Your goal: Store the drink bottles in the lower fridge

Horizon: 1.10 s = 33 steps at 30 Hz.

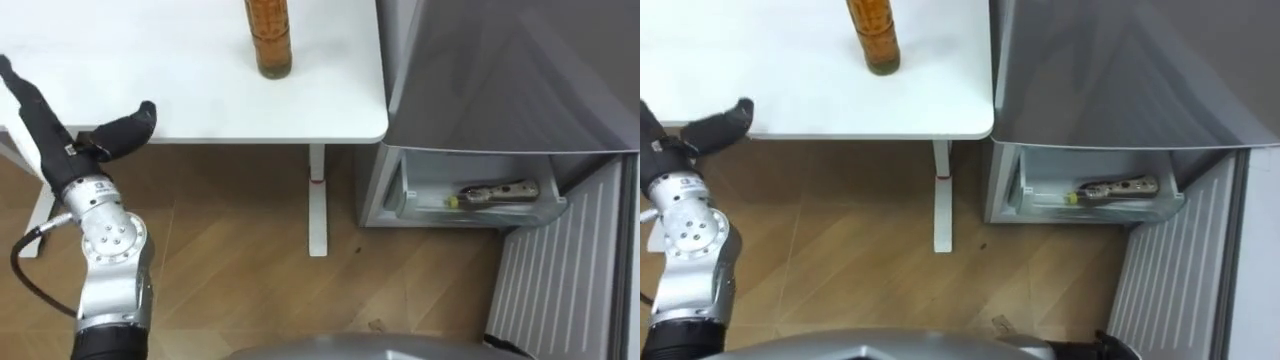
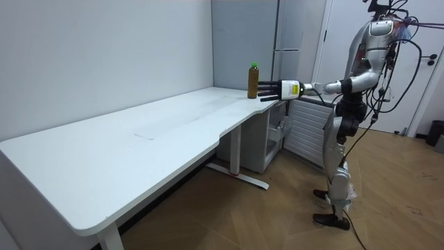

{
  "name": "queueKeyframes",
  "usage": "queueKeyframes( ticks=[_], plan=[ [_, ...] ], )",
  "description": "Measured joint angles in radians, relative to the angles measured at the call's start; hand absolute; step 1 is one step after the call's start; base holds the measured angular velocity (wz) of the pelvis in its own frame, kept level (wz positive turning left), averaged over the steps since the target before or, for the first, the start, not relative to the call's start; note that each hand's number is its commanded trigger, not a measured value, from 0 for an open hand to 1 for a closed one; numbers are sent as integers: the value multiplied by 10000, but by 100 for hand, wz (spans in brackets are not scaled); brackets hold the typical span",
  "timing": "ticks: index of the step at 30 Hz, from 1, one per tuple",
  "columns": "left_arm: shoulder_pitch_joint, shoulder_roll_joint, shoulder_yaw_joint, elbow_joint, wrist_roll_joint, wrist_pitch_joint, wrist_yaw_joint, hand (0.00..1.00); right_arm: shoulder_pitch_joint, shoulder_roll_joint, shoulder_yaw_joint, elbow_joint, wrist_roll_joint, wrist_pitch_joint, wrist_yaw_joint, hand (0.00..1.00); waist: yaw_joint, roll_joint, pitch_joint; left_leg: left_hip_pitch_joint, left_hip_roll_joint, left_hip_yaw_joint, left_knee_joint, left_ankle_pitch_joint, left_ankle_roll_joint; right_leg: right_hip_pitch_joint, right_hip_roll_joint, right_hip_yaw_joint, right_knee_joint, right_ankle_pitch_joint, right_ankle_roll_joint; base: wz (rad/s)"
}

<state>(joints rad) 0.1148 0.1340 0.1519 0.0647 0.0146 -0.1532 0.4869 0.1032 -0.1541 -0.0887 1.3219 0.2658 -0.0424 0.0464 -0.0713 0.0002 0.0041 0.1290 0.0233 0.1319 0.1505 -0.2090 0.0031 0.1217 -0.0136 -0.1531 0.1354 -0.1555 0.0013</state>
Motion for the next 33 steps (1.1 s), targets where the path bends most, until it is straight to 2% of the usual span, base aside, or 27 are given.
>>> queueKeyframes(
  ticks=[4,9,14,16,19,20,23,24,28,30,32,33],
  plan=[
    [-179,48,-217,-309,175,10,-194,0,-8,-6,-133,106,-2,-3,-5,0,-179,87,21,32,2,-20,20,1,-1,17,10,30,7,1,-1,-2],
    [-859,220,-327,-347,-66,9,-403,0,-10,-5,-144,143,3,-4,8,0,-432,113,52,127,-4,4,10,0,1,-9,16,138,10,1,-2,-5],
    [-1460,472,-324,477,-237,15,-885,0,24,-75,-410,205,-774,7,19,0,-602,220,86,233,3,31,-64,0,0,1,52,305,30,1,-3,-10],
    [-1629,487,-314,743,-264,149,-981,0,98,-105,-449,335,-1089,29,0,0,-657,248,105,219,2,39,-63,0,0,1,63,373,48,1,-3,-8],
    [-1940,667,-324,949,-848,553,-1162,0,198,-138,-538,433,-1543,328,-37,0,-793,247,105,245,2,61,-42,0,0,-45,73,496,103,0,-4,-10],
    [-2062,827,-324,960,-1241,666,-1277,0,214,-176,-552,435,-1734,479,-33,0,-867,248,106,255,1,108,-33,1,0,-92,71,567,168,0,-4,-20],
    [-2529,1201,-313,1387,-1714,821,-1488,0,261,-248,-708,544,-2438,732,-9,0,-925,266,114,338,4,230,-28,0,0,-69,83,734,238,0,-4,-19],
    [-2707,1278,-313,1549,-1796,845,-1514,0,308,-272,-739,555,-2643,845,4,0,-1044,265,114,393,5,276,-40,-3,3,-58,83,763,272,-1,-2,-9],
    [-3092,1326,-188,2025,-2231,928,-1880,0,313,-400,-1120,590,-2922,1123,175,0,-1173,339,114,488,25,322,-148,-79,36,-186,154,991,448,-9,2,-18],
    [-3666,1494,-153,3009,-2891,1128,-2039,0,390,-434,-1106,531,-2954,1338,232,0,-1183,314,112,507,26,444,-152,-79,36,-220,178,1127,506,-19,-4,-13],
    [-4056,1711,-153,3757,-2987,1369,-2182,0,400,-483,-1104,514,-3036,1430,234,0,-1218,320,99,491,27,504,-133,-78,38,-258,190,1205,520,-16,-7,-11],
    [-4246,1780,-163,4125,-3008,1502,-2267,0,423,-525,-1101,514,-3111,1524,232,0,-1239,312,56,491,22,515,-106,-77,40,-266,189,1224,517,-16,-5,-4]
  ],
)
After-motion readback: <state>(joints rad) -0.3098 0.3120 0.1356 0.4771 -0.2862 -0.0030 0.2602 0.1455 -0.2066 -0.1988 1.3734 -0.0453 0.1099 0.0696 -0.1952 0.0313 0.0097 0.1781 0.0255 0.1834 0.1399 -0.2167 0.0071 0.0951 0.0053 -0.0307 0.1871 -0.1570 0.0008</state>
